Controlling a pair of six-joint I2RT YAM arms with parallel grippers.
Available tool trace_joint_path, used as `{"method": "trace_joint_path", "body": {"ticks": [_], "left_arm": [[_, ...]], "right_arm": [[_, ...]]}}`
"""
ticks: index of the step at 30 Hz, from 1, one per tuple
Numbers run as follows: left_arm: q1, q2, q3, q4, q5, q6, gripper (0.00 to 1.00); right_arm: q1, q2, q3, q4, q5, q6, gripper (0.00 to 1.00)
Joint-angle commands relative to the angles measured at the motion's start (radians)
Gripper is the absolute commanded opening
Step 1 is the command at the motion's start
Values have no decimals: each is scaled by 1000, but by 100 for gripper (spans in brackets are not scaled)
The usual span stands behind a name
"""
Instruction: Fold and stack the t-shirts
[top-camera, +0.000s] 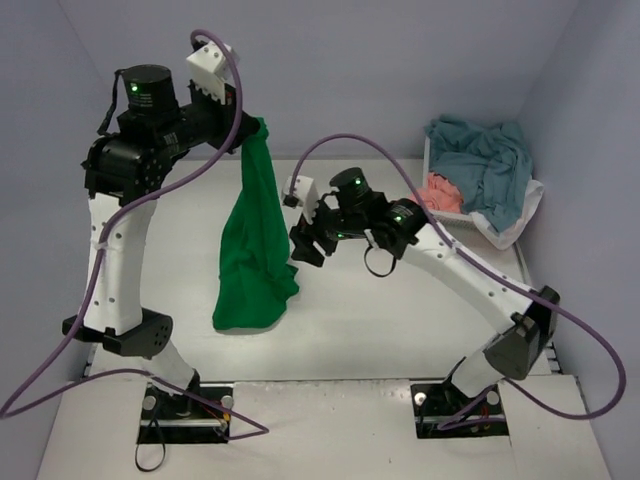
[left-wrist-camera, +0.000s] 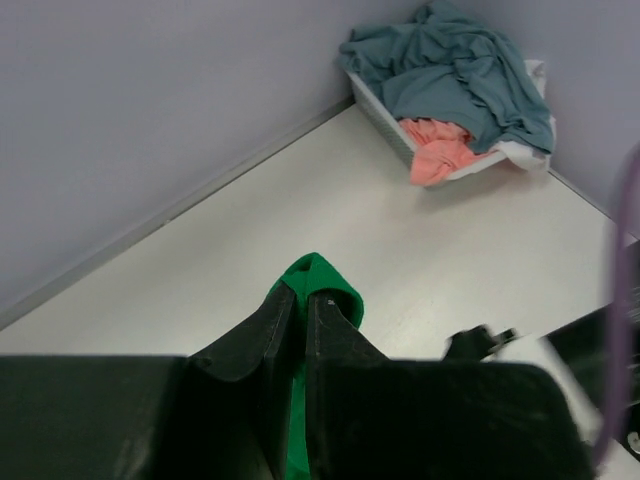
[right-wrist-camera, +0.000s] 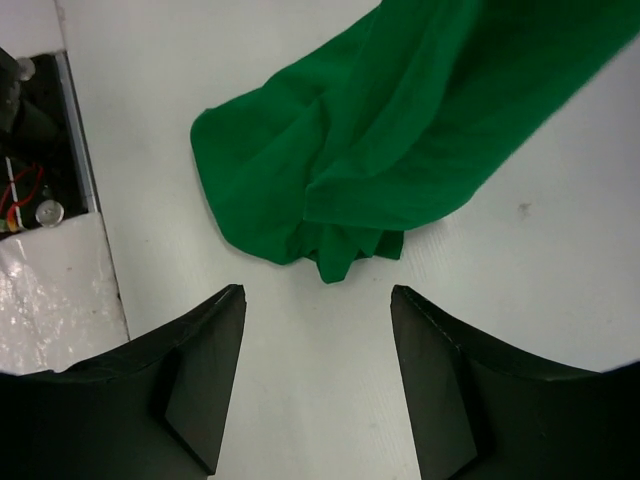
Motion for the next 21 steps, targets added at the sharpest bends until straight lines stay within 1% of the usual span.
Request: {"method": "trace_joint_path", "body": {"ticks": [1,3,9,17,21], "left_arm": [[-60,-1,76,84,2,-1,0],[-91,1,85,81,-6,11,0],[-100,-8,107,85,0,8,0],[-99,-31,127,90,5,11,0],[-100,-36,143,87,2,10,0]], "right_arm": [[38,78,21,71,98,-18,56],[56,136,60,77,120,-12,56],[98,259,141,97,239,25,53],[119,307,161,103,276,37,53],[121,325,187,103,279,48,50]]}}
